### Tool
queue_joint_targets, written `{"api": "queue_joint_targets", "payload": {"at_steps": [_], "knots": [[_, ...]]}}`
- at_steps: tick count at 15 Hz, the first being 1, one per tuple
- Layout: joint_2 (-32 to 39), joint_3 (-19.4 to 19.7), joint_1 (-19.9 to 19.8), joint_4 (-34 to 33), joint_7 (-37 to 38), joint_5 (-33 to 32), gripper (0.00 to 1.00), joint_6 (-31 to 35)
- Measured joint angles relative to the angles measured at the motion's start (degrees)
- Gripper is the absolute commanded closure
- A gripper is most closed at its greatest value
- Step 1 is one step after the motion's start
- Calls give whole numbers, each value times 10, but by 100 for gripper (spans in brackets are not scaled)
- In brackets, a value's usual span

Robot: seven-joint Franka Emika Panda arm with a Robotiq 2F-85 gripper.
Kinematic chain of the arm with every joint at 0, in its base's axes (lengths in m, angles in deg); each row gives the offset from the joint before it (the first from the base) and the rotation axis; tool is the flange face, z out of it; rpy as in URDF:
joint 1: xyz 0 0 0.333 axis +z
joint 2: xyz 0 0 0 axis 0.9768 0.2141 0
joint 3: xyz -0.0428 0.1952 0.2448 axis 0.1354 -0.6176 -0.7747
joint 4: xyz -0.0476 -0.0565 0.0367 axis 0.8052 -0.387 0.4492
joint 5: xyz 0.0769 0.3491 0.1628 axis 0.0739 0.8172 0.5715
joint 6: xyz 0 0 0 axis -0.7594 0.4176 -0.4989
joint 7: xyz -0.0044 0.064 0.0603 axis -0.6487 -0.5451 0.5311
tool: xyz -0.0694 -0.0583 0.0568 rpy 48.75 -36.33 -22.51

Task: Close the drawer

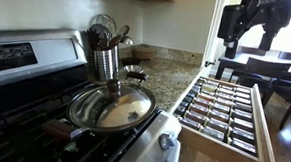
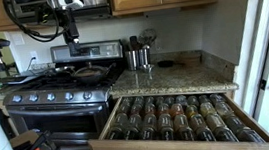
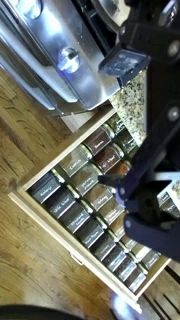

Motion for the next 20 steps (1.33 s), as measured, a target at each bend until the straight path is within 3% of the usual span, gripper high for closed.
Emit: {"api": "queue_joint_targets", "payload": {"at_steps": [9, 14, 20], "knots": [[0, 15, 3, 1, 0, -8, 0, 1], [17, 92, -12, 10, -17, -19, 0, 19], [94, 178, -42, 18, -36, -15, 0, 130]]}}
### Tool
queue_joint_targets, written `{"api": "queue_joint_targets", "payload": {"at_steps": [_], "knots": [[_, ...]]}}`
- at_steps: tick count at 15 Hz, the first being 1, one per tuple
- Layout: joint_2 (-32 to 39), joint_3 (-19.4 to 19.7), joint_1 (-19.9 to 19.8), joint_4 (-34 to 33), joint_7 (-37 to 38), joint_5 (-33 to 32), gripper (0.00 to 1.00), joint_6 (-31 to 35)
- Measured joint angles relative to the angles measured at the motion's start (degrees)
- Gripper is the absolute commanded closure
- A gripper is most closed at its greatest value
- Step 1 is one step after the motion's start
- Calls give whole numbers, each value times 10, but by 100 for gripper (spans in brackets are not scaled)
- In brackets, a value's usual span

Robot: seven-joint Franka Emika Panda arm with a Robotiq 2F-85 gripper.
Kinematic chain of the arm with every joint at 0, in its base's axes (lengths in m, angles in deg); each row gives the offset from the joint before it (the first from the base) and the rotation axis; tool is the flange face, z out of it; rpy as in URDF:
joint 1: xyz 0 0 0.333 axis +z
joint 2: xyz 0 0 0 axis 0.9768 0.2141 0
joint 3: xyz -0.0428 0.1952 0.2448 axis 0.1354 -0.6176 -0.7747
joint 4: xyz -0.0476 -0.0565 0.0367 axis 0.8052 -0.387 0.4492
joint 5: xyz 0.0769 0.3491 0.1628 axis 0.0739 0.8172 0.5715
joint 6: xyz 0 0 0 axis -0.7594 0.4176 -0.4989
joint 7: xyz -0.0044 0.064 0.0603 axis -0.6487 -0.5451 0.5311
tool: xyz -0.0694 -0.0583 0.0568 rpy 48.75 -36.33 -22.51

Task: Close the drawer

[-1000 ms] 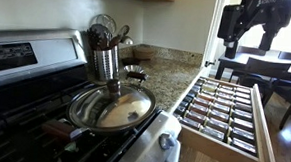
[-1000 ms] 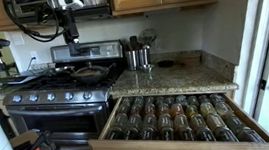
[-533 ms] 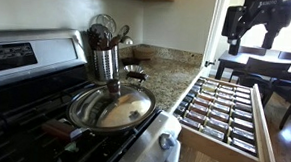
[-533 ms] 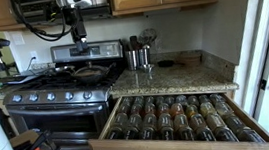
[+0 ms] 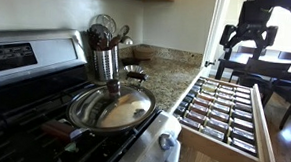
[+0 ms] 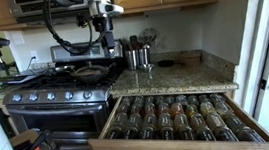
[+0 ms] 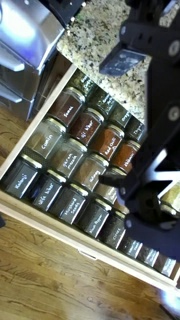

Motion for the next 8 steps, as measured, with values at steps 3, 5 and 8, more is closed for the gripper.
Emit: {"api": "queue_joint_targets", "payload": {"at_steps": [3, 5, 8], "knots": [[57, 29, -9, 0, -4, 1, 0, 60], [92, 42, -13, -2, -4, -3, 0, 81], [122, 53, -18, -4, -4, -35, 0, 84]]}}
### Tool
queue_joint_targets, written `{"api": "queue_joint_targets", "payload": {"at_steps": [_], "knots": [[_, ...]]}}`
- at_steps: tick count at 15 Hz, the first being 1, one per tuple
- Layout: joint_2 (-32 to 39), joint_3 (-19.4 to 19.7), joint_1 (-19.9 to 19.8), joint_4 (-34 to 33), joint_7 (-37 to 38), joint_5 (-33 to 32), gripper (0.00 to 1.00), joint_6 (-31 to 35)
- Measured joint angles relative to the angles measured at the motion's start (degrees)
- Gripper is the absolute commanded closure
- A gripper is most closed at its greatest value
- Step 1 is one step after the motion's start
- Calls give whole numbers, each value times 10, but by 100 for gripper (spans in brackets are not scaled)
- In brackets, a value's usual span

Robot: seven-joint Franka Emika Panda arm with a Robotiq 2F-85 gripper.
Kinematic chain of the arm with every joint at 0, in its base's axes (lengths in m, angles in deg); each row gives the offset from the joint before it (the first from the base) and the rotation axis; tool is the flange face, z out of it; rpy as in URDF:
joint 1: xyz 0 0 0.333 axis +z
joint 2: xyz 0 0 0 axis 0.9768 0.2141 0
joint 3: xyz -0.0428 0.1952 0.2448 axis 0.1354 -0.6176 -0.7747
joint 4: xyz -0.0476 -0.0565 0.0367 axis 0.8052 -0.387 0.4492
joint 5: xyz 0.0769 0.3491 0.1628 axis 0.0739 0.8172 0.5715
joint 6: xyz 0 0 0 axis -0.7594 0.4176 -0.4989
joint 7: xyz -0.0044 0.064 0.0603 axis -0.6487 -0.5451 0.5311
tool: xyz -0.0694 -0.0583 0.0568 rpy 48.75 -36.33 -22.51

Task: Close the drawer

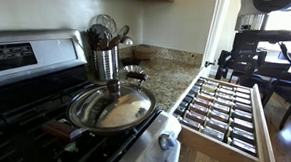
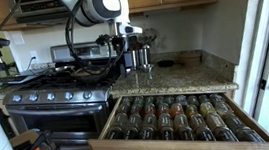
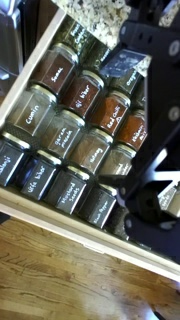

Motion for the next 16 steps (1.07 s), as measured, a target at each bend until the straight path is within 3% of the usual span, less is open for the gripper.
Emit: {"api": "queue_joint_targets", "payload": {"at_steps": [8, 13, 16], "knots": [[8, 6, 0, -4, 14, -4, 0, 8], [46, 49, -20, -3, 75, -15, 0, 82], [70, 84, -36, -3, 85, -63, 0, 91]]}}
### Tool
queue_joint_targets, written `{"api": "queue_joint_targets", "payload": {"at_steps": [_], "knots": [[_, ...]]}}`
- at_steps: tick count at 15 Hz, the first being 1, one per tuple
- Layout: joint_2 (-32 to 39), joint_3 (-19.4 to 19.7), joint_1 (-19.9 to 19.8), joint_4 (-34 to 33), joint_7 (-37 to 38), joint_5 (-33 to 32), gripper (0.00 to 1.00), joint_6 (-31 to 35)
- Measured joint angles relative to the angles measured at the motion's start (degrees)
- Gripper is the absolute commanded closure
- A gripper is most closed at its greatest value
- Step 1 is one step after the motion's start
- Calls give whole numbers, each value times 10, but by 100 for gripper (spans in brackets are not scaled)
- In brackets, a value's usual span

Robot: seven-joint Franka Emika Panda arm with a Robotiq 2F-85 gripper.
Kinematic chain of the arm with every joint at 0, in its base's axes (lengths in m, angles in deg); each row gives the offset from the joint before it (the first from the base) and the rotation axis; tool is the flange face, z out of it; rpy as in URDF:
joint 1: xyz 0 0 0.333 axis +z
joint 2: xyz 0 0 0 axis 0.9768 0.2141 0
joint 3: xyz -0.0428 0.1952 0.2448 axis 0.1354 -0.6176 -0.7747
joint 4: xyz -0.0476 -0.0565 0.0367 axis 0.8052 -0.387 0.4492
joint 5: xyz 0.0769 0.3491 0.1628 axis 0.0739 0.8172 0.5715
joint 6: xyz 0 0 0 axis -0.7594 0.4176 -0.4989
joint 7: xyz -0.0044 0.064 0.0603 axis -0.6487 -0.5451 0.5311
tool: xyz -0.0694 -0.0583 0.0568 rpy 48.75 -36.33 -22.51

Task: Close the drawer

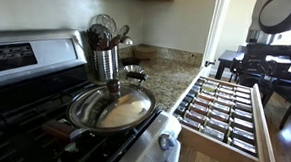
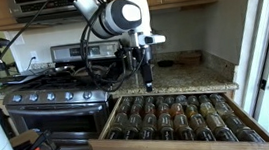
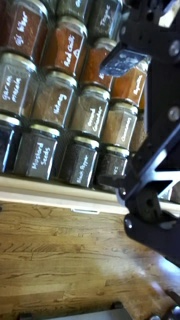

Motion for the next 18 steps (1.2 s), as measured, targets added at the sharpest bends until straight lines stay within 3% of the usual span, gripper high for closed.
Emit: {"api": "queue_joint_targets", "payload": {"at_steps": [6, 14, 18], "knots": [[41, 65, -16, 0, 6, -154, 0, 0], [48, 67, -16, -1, 5, -160, 0, 3], [93, 89, -24, 0, 4, -133, 0, 61]]}}
